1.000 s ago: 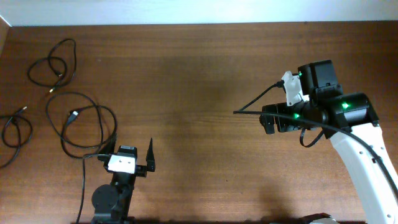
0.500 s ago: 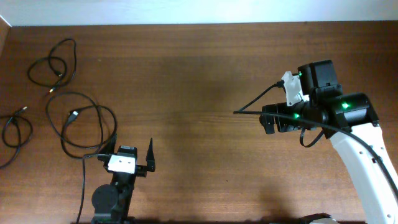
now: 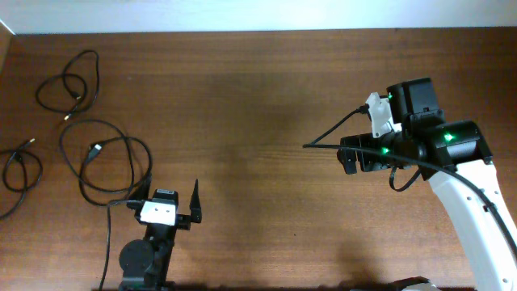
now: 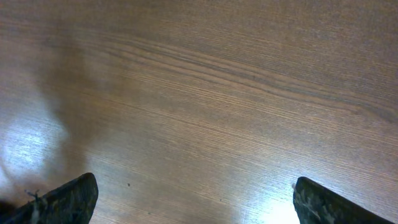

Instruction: Untangle cables

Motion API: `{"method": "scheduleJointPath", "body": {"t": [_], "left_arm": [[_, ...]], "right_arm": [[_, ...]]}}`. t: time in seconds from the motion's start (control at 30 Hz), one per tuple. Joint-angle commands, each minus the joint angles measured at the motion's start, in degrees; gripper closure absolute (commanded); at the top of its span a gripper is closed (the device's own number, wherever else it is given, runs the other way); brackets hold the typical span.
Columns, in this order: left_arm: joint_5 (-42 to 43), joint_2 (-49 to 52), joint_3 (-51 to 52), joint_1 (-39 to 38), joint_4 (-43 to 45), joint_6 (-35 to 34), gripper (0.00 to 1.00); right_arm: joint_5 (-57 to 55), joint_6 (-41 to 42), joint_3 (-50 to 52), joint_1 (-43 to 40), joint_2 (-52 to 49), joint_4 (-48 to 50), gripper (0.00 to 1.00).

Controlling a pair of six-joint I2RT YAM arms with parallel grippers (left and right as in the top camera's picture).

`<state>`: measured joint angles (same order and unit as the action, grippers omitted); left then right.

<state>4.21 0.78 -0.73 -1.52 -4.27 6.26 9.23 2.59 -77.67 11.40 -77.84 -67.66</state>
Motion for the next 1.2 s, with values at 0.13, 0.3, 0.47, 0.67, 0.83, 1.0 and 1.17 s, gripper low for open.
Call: {"method": "scheduleJointPath", "body": {"t": [0.13, 0.3, 0.47, 0.67, 0.83, 1.0, 1.17], "left_arm": [[-0.61, -0.48, 0.26, 0.31, -0.15, 0.74, 0.01], [-0.61, -0.48, 0.26, 0.31, -0.15, 0.74, 0.01], [-0.61, -0.48, 0.26, 0.31, -0.15, 0.74, 0.01], [-0.61, -0.48, 0.26, 0.31, -0.15, 0.74, 0.01], [-0.61, -0.48, 0.26, 0.31, -0.15, 0.74, 0.01], [-0.61, -0.48, 0.26, 0.31, -0.15, 0.74, 0.01], [-0.61, -0.48, 0.26, 0.31, -0.15, 0.74, 0.01]], "right_arm": [[-0.28, -0.17, -0.02, -0.17, 0.26, -0.02, 0.01], [-0.28, -0.17, -0.02, -0.17, 0.22, -0.04, 0.01], [-0.92, -0.20, -0.02, -0.17, 0.24, -0.04, 0.01], [-0.94, -0.20, 0.04, -0.17, 0.63, 0.79, 0.01], [-0.90, -0.37, 4.98, -0.17, 5.31, 10.05, 0.01], [-0.90, -0.37, 16.90, -0.17, 12.63, 22.69, 0.01], [-0.92, -0.37, 29.31, -0.68, 19.89, 29.09, 0.01]]}}
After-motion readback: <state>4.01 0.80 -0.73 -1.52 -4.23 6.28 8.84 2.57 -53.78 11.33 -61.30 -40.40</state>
